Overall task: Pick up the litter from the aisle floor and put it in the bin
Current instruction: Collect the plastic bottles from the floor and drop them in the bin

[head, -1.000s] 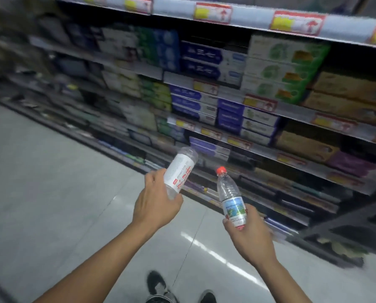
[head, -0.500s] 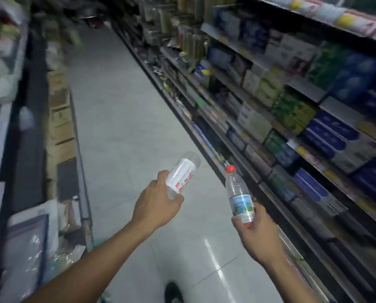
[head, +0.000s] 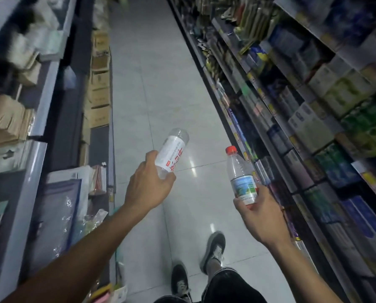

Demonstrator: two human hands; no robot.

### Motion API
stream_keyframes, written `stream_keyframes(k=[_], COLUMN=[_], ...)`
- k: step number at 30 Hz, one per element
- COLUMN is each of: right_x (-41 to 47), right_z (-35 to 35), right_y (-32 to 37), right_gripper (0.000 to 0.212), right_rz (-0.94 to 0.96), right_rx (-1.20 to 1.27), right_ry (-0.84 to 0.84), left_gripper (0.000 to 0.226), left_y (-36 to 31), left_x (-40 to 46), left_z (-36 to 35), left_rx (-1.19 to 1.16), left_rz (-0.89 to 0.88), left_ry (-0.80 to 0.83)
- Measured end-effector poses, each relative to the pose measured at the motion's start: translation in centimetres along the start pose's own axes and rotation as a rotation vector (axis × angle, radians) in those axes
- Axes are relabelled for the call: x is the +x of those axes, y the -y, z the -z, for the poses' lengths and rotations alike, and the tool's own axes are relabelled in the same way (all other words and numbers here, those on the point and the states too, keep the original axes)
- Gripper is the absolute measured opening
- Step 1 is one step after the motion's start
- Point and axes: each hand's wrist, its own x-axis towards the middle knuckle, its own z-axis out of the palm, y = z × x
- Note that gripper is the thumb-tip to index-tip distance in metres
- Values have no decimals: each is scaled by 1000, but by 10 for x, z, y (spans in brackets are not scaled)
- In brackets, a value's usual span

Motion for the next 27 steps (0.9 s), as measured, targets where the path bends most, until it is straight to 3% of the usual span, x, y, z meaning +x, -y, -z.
stream_keyframes(k=[14,27], right_x=[208,392], right_z=[-17,-72], right_y=[17,147], right_gripper=[45,47], right_rz=[114,304], right_rx=[13,-50], right_ry=[144,286], left_gripper=[77,72], left_y=[-40,13], left_x=[123,236], left_z=[-35,-14], left_rx=[-64,-44], left_rz=[136,338], left_ry=[-102,-161])
